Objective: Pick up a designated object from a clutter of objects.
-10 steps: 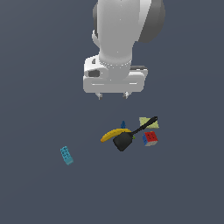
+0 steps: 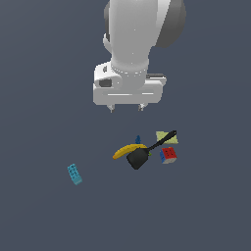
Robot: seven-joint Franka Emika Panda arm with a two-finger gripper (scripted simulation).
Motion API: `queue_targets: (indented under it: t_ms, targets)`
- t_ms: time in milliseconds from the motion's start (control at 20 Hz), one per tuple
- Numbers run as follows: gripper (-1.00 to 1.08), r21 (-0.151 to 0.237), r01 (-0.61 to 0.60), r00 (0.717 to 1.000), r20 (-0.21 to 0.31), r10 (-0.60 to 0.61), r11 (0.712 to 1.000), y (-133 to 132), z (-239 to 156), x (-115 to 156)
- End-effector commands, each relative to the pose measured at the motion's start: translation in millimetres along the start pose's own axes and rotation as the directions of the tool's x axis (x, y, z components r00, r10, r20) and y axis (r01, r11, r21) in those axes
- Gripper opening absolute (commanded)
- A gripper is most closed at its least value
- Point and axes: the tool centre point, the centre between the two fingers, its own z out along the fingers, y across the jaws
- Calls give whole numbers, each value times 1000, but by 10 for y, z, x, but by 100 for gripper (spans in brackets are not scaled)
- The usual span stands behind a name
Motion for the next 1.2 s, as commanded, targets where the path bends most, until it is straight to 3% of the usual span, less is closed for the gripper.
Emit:
queue_targets:
  t_ms: [0,600,1150]
  targets:
    - [100,-1,8,1000,-1,-8,1000,-1,-7,9]
    - [100,4,38,999,-5,-38,999,119,90,137]
    - [100,15,153,988,-21,-152,988,603,501,561]
